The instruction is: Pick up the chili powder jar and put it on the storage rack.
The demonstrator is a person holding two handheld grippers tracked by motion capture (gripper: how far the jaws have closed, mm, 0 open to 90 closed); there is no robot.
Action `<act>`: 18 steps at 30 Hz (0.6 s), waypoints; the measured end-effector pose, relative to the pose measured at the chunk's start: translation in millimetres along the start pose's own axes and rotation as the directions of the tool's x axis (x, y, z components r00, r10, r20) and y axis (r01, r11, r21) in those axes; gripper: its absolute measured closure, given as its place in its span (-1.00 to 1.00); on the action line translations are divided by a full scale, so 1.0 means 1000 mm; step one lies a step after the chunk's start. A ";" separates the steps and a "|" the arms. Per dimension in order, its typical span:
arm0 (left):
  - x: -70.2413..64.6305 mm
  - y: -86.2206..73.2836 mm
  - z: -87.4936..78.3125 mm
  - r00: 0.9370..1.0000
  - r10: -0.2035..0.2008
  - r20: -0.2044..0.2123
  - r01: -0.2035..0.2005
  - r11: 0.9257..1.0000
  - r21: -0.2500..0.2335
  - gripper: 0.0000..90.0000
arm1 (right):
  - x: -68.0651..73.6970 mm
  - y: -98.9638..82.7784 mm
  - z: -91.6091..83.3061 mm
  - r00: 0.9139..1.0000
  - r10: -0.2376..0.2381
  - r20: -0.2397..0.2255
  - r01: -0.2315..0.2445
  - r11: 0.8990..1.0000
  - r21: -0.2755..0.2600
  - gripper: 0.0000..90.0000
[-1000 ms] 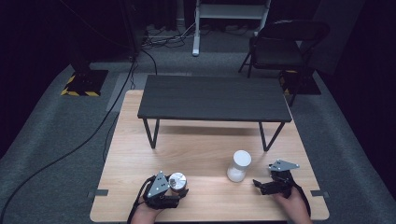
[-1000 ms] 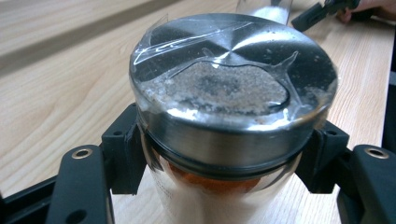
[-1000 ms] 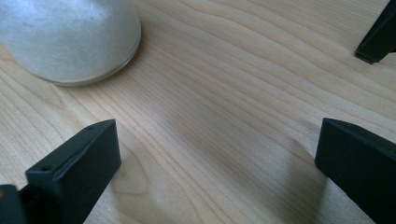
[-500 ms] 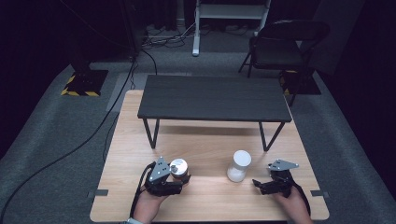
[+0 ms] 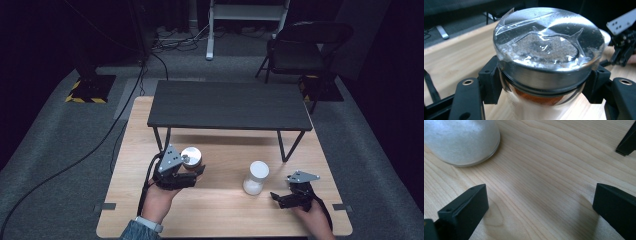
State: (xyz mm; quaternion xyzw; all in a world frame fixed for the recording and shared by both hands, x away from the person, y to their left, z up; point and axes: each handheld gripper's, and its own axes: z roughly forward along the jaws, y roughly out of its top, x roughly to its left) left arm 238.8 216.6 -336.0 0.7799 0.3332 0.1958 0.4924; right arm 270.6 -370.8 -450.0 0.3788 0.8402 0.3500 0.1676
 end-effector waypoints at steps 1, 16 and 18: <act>0.000 0.005 -0.001 1.000 0.001 -0.003 -0.001 1.000 -0.003 -0.32 | 0.000 0.000 0.000 1.000 0.000 0.000 0.000 1.000 0.000 -1.00; 0.010 0.063 -0.011 0.998 -0.045 -0.040 0.044 0.999 -0.022 -0.32 | -0.001 0.000 0.000 1.000 -0.003 -0.003 0.003 1.000 0.000 -1.00; 0.011 0.070 -0.008 0.998 -0.052 -0.048 0.051 0.999 -0.020 -0.32 | -0.001 0.000 0.000 1.000 -0.004 -0.003 0.004 1.000 0.000 -1.00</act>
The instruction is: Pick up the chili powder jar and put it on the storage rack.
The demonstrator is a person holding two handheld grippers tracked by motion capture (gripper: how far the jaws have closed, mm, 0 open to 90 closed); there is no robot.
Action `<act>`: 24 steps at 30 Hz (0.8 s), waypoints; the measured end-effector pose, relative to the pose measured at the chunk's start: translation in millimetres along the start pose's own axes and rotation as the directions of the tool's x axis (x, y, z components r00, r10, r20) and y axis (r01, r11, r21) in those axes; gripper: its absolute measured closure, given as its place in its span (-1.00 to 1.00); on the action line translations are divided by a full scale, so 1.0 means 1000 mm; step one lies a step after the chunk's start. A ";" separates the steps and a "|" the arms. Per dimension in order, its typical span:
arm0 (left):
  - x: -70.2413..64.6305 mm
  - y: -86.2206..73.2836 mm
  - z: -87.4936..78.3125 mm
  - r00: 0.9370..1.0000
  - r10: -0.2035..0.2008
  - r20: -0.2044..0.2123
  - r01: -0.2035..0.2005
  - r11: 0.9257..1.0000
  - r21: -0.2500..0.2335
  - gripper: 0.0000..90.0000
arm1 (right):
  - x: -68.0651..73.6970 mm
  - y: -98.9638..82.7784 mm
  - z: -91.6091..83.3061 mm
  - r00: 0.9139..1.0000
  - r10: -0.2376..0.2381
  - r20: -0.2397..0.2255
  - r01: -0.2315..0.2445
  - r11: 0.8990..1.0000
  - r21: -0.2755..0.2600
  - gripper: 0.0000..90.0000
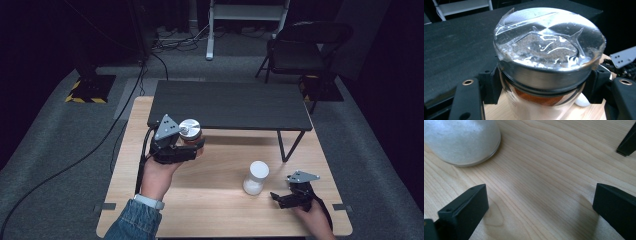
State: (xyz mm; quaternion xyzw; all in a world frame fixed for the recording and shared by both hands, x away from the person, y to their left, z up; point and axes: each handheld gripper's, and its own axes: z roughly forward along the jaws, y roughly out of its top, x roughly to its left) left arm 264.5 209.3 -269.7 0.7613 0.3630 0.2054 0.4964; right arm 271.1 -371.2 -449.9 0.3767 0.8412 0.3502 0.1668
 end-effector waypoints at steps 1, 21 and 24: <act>0.000 0.002 0.001 1.000 -0.002 -0.003 0.002 1.000 -0.002 -0.32 | 0.000 0.000 0.000 1.000 -0.001 -0.001 0.001 1.000 0.000 -1.00; 0.007 0.050 0.045 0.993 -0.042 -0.106 0.040 0.999 -0.024 -0.32 | -0.002 0.001 0.000 1.000 -0.009 -0.010 0.009 1.000 0.000 -1.00; 0.009 0.054 0.051 0.992 -0.048 -0.120 0.047 0.999 -0.013 -0.32 | -0.002 0.001 0.001 1.000 -0.010 -0.011 0.010 1.000 0.000 -1.00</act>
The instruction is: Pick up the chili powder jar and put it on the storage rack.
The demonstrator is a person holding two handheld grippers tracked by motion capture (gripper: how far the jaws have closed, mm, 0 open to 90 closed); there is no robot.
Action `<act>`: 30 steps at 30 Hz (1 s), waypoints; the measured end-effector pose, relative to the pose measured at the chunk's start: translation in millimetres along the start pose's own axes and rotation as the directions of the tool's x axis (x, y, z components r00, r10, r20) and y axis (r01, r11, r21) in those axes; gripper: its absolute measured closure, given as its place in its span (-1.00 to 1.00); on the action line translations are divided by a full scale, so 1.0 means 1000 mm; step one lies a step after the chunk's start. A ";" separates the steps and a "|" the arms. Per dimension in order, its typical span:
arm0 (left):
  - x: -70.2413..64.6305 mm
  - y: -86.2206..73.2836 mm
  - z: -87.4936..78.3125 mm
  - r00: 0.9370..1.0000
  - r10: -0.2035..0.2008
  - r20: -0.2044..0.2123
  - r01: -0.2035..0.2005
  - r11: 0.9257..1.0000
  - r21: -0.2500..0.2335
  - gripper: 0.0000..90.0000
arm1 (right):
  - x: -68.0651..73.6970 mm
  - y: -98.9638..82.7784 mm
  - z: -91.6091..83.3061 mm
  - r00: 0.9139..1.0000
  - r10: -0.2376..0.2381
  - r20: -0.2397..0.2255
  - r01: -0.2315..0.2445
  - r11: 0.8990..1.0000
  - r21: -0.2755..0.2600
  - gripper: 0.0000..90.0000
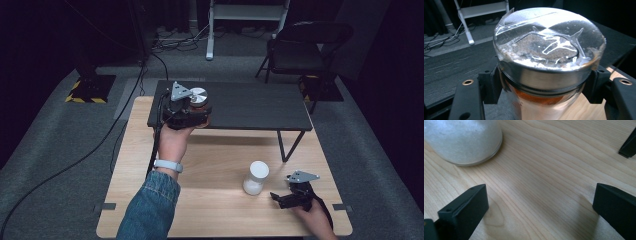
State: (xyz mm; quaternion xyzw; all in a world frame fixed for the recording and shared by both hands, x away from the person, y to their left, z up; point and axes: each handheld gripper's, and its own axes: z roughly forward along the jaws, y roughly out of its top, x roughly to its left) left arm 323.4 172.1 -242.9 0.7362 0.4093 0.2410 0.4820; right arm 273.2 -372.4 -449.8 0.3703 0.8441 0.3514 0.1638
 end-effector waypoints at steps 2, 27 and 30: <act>0.001 0.001 0.005 1.000 -0.008 -0.007 0.008 1.000 0.003 -0.32 | 0.000 0.000 0.000 1.000 0.000 0.000 0.000 1.000 0.000 -1.00; -0.007 -0.023 -0.024 0.997 -0.033 -0.069 0.029 0.997 -0.067 -0.90 | 0.000 0.000 0.000 1.000 0.000 0.000 0.000 1.000 0.000 -1.00; -0.010 -0.028 -0.036 0.997 -0.016 -0.073 0.011 0.997 -0.071 -0.90 | 0.000 0.000 0.000 1.000 0.000 0.000 0.000 1.000 0.000 -1.00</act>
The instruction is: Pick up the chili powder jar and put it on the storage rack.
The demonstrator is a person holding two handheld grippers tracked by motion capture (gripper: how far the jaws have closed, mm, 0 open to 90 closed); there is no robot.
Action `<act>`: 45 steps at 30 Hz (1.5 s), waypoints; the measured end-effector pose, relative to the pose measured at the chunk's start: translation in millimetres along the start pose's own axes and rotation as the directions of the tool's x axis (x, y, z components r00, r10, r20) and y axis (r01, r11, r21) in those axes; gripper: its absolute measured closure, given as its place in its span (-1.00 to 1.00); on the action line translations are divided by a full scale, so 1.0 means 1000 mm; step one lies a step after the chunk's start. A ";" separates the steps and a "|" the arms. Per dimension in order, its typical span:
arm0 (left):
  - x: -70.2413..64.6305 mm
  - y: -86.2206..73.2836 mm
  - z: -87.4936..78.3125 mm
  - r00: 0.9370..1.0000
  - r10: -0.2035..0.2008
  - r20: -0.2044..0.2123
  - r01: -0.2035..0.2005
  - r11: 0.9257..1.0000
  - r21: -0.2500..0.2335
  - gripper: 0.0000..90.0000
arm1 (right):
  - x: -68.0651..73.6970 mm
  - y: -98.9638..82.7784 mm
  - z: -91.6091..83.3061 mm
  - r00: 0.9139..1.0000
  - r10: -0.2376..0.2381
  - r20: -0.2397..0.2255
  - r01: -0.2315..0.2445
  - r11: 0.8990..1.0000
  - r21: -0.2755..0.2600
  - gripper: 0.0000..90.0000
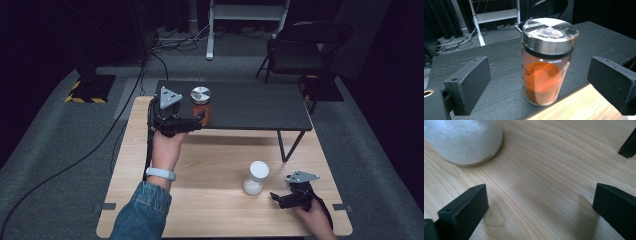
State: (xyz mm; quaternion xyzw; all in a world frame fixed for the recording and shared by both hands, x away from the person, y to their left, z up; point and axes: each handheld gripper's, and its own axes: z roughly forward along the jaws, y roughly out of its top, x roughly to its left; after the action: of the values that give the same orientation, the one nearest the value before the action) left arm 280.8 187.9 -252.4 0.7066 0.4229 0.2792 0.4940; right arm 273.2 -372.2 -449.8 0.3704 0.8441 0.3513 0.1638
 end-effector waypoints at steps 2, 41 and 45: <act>-0.002 -0.006 -0.006 1.000 0.006 -0.003 -0.006 1.000 -0.007 -0.90 | 0.000 0.000 0.000 1.000 -0.001 0.000 0.001 1.000 0.000 -1.00; -0.006 -0.177 0.003 0.995 -0.068 0.074 0.056 0.986 0.159 -0.87 | 0.001 0.000 0.000 1.000 0.002 0.002 -0.002 1.000 0.000 -1.00; -0.008 -0.192 0.009 0.994 -0.088 0.062 0.075 0.979 0.190 -0.87 | 0.001 0.000 0.000 1.000 0.002 0.002 -0.002 1.000 0.000 -1.00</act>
State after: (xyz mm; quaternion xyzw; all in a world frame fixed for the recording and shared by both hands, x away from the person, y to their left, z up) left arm 222.6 206.5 -434.4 0.7413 0.4581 0.1928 0.4510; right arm 272.7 -371.6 -449.8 0.3717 0.8435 0.3511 0.1645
